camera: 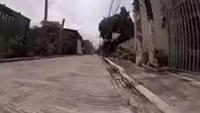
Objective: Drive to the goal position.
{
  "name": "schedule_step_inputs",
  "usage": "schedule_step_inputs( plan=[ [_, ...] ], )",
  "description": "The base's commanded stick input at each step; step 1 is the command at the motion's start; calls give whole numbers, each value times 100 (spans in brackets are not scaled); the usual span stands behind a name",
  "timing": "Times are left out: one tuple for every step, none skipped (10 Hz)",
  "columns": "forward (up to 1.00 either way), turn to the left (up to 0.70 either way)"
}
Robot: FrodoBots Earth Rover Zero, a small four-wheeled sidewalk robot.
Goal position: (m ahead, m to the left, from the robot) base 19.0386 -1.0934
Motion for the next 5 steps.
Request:
schedule_step_inputs(
  plan=[
    [100,3],
    [100,3],
    [100,3],
    [100,3],
    [100,3]
  ],
)
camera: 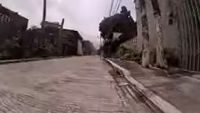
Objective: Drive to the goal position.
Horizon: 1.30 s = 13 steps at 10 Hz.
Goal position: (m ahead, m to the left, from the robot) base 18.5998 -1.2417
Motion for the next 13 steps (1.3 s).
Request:
schedule_step_inputs(
  plan=[
    [100,2],
    [100,1],
    [100,0],
    [100,0],
    [100,0],
    [100,0],
    [100,0],
    [100,0],
    [100,0],
    [100,0],
    [100,0],
    [100,0],
    [100,0]
  ],
)
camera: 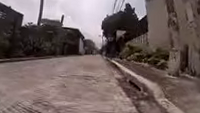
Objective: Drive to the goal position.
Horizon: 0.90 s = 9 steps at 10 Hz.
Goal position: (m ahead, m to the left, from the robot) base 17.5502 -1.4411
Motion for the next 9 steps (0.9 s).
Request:
schedule_step_inputs(
  plan=[
    [100,0],
    [100,0],
    [100,0],
    [100,0],
    [100,0],
    [100,0],
    [100,0],
    [100,0],
    [100,0]
  ],
)
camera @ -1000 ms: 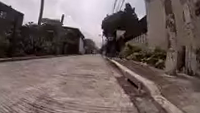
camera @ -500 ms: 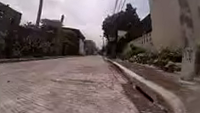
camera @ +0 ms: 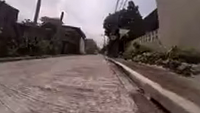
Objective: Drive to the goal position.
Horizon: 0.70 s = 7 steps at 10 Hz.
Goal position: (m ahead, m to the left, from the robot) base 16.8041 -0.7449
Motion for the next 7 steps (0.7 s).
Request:
schedule_step_inputs(
  plan=[
    [100,0],
    [100,0],
    [100,0],
    [100,0],
    [100,0],
    [100,0],
    [100,0]
  ],
)
